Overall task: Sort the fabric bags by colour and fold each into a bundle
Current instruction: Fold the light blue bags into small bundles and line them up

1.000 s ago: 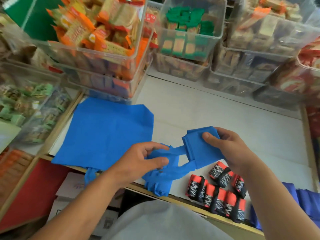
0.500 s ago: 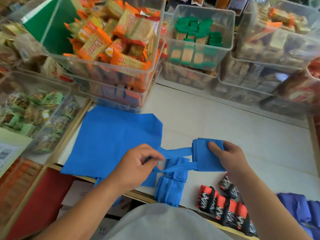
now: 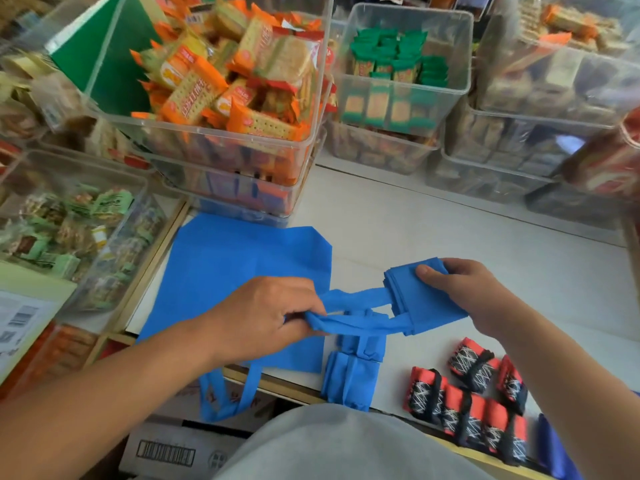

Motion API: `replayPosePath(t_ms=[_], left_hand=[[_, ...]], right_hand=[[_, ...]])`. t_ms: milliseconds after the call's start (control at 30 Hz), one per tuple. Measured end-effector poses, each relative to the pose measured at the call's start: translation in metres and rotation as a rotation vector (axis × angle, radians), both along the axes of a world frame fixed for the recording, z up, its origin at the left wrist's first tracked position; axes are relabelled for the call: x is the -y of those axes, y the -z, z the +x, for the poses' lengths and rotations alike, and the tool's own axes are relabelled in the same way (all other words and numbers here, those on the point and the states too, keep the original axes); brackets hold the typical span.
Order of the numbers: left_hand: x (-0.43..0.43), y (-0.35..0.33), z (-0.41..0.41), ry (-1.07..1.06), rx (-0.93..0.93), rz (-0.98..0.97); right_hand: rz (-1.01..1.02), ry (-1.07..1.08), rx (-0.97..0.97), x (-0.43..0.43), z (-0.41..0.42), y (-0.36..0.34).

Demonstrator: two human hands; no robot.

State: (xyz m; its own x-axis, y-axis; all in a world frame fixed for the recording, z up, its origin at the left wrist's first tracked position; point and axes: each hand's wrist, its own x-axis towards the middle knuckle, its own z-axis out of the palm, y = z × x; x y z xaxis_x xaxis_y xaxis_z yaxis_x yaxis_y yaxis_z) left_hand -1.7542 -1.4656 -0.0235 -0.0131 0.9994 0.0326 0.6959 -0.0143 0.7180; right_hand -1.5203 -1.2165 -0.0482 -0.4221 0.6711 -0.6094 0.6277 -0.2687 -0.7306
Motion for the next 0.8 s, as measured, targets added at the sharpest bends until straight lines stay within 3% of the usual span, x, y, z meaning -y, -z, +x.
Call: replayPosePath(t_ms=[67,200,300,467,600,700,800], left_hand=[[-0.004,-0.01,0.0,0.009,0.063,0.097],[-0.006,-0.025,0.014,-0.041,0.492,-0.195],[-0.009,-0.027,0.025,-0.228,0.733,-0.222],[-0.016,0.005,0.025,-0.7,0.763,-0.148],[-0.026,0.048,0.025,-1.089,1.035,-0.389],[-0.031,0.064,0.032,-1.068,1.069,-0.592],[-0.033,0.06,0.038,-0.964,1.079,-0.591]], right_hand=[[-0.031,-0.004,0.025,0.004,-0.003,0.005],[-0.103,-0.031,0.055,0.014,-0.006,0.011],[-0.116,-0.064,0.05,0.022,-0.007,0.014],[-0.058,0.012,-0.087,0.029,-0.006,0.012],[-0.025,-0.024,-0.332,0.041,-0.002,-0.003],[-0.014,-0.089,-0.407,0.045,0.007,-0.007],[0.004,-0.024,-0.352,0.038,0.016,-0.007]])
